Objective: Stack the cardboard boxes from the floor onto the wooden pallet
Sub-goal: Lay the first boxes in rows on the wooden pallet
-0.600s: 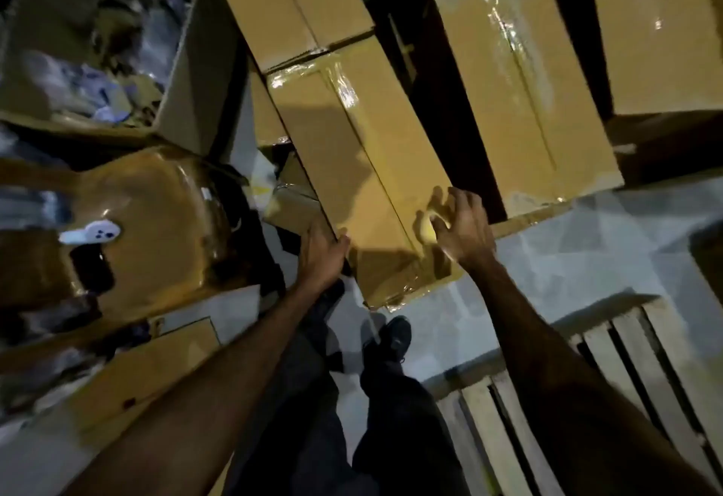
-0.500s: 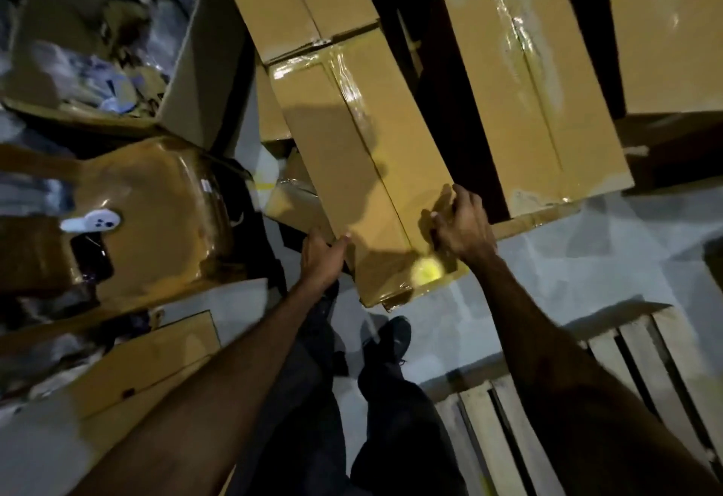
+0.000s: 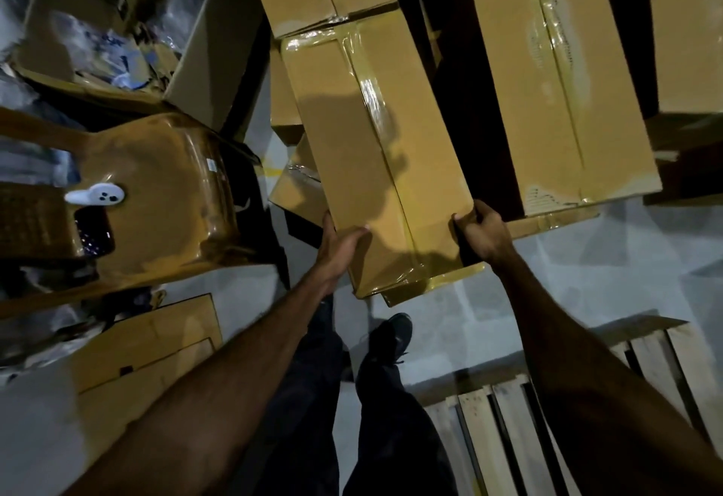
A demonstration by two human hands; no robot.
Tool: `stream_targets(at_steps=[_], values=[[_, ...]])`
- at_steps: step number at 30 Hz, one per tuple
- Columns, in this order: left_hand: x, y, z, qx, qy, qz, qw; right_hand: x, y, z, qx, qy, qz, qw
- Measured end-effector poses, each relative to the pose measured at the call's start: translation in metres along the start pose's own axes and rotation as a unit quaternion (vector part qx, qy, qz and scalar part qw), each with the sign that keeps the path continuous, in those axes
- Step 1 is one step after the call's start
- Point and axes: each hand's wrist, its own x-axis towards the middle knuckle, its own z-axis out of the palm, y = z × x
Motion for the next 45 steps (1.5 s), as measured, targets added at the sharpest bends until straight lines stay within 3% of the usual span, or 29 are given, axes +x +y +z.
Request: stream_targets(at_steps=[11, 20, 28, 32, 37, 45], values=[[-0.079, 0.021, -0.031, -0.071, 0.013, 0.042, 0.996, -0.091, -0.015, -0.009, 0.141, 0.003, -0.036, 0.989], [-0.176, 0.088, -0.052, -0.073, -0.046, 0.1, 0.991, -0.191, -0.053, -0.061, 0.285, 0.002, -0.051, 0.957], [-0.224, 0.142, -0.07, -0.089, -0.125, 0.147, 0.977, -0.248, -0.092, -0.094, 0.372, 0.072, -0.101, 0.92], [-0.238, 0.186, -0.086, -0.075, -0.147, 0.198, 0.966, -0.274, -0.116, -0.101, 0.402, 0.131, -0.152, 0.893], [-0.257, 0.248, -0.102, -0.055, -0.198, 0.261, 0.943, -0.303, -0.136, -0.081, 0.483, 0.2, -0.15, 0.839], [-0.271, 0.28, -0.138, -0.005, -0.292, 0.294, 0.91, -0.353, -0.164, -0.042, 0.539, 0.26, -0.162, 0.785]])
